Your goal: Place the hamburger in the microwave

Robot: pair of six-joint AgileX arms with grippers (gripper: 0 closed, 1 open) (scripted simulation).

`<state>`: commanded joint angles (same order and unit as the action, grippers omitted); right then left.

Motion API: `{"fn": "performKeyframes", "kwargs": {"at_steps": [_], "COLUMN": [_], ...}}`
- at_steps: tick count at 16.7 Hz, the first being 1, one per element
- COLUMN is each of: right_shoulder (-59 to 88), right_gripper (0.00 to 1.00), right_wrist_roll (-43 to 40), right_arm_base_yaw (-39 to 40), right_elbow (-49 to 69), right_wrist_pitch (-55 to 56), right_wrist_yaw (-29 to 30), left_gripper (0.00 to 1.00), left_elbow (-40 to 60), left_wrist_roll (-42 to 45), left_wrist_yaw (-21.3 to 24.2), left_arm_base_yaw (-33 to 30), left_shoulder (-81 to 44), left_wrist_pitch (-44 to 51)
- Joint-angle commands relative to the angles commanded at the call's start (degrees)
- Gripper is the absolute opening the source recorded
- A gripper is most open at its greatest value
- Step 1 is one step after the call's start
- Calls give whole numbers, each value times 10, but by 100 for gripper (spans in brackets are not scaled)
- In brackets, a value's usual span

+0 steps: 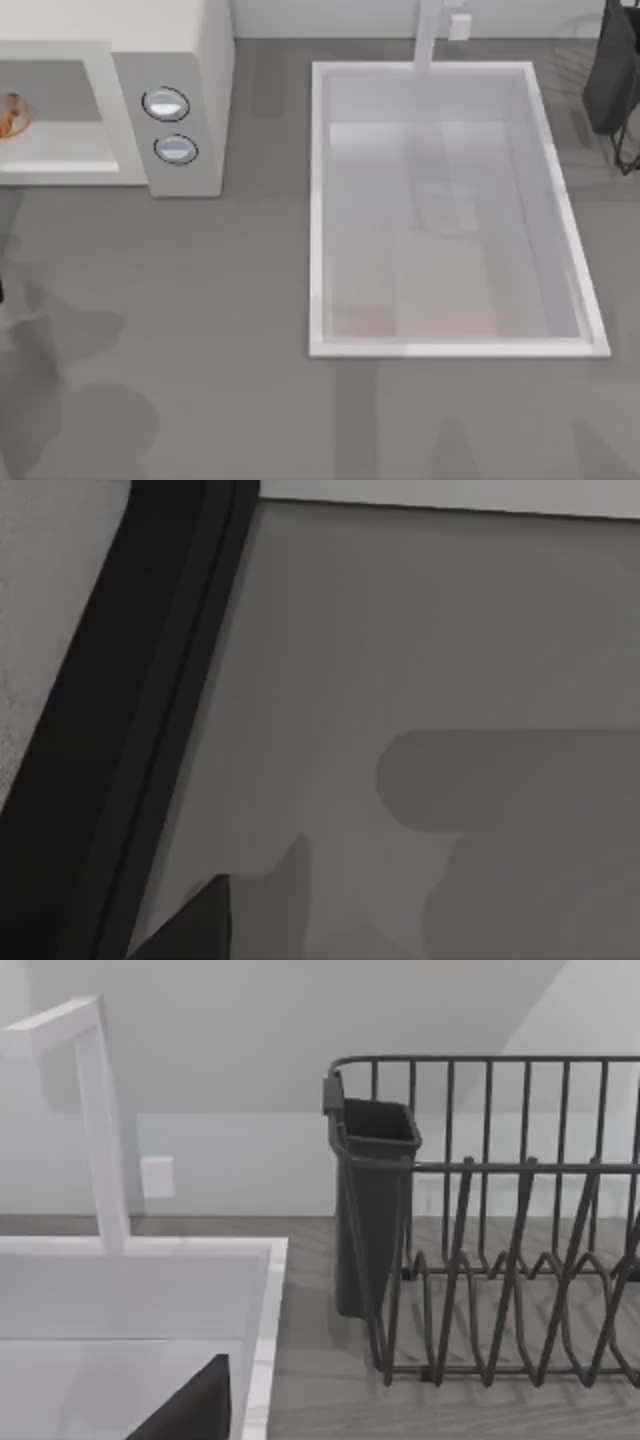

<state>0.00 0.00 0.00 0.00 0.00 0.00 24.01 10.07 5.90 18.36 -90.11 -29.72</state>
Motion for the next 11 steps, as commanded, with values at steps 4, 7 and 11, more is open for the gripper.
{"fn": "performKeyframes", "kwargs": {"at_steps": [4, 7, 11], "right_shoulder": [0, 0, 0], "right_gripper": [100, 100, 100], "right_wrist_roll": [0, 0, 0], "right_arm_base_yaw": [0, 0, 0], "right_elbow": [0, 0, 0], "right_wrist_pitch": [0, 0, 0], "right_wrist_yaw": [0, 0, 0], "left_gripper": [100, 100, 100], "left_elbow": [13, 32, 43], "left_wrist_roll": [-28, -51, -62], "left_wrist_yaw": [-3, -3, -1], "left_arm_base_yaw": [-3, -5, -7], "left_shoulder": [54, 96, 117], "left_wrist_pitch": [55, 66, 66]}}
